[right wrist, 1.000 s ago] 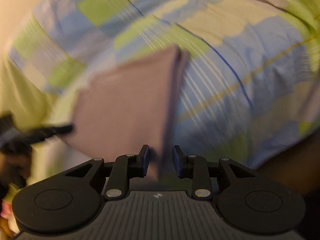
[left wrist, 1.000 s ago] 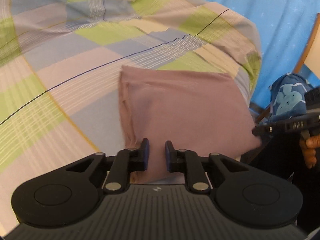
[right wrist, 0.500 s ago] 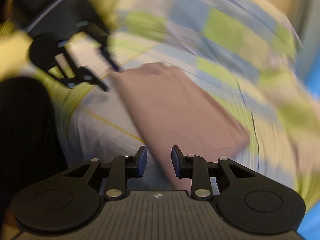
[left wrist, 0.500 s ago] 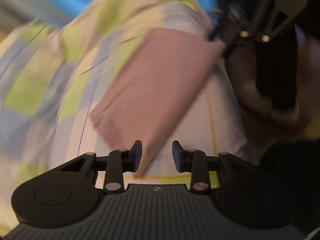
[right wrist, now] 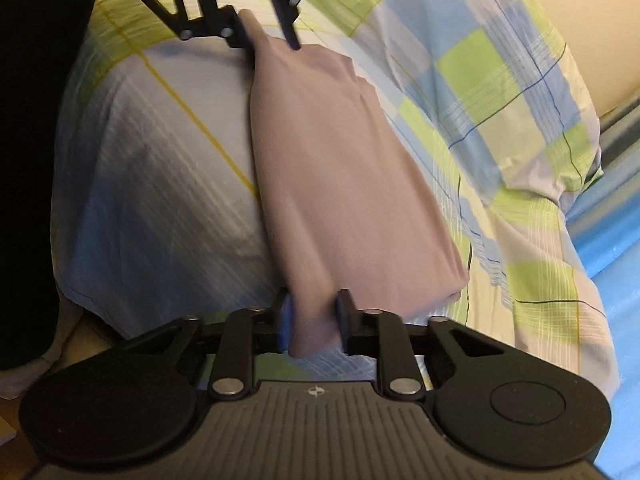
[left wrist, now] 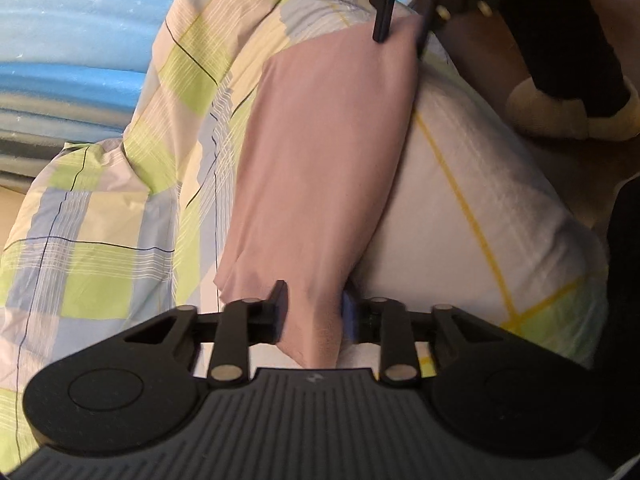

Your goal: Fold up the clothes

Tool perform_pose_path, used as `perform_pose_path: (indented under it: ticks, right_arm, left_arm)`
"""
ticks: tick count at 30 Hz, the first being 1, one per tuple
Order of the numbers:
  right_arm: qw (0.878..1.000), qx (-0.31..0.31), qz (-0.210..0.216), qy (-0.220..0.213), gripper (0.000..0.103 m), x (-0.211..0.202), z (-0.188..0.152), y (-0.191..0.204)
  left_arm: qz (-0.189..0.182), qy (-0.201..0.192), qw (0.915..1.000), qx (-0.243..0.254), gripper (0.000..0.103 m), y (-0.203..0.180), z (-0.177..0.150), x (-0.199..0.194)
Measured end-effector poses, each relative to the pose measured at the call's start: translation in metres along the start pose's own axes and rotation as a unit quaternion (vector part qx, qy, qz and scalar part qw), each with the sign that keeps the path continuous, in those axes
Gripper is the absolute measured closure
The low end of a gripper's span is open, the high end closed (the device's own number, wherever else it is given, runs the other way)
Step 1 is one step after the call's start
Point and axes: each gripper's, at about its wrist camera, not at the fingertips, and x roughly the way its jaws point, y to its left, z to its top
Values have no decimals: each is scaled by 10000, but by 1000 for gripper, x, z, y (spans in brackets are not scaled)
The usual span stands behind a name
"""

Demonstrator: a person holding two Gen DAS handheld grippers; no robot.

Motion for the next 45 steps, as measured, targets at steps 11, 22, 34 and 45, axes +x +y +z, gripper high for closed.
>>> perform_pose_path:
  ticks: [11,22,34,45]
  right_arm:
    - [9931,-158,-615,-990,97,-22,58,-149]
    - [9803,-326,-898,-1730,97,-15,100,-209]
    - [9960,-427,696,-372,98,-4,-18,-101]
    - [9738,1618,1353,-856,90,37,39,-156]
  left_arm:
    - [640,159,9912,-1145,100,135,-23,-3]
    - [1441,439,9741,-1685,101,198,-25,-54]
    - [-988,693,9626,-2424,101,24,-9,-70]
    - [-160,524,8758,-4795,98,102,-42,-9]
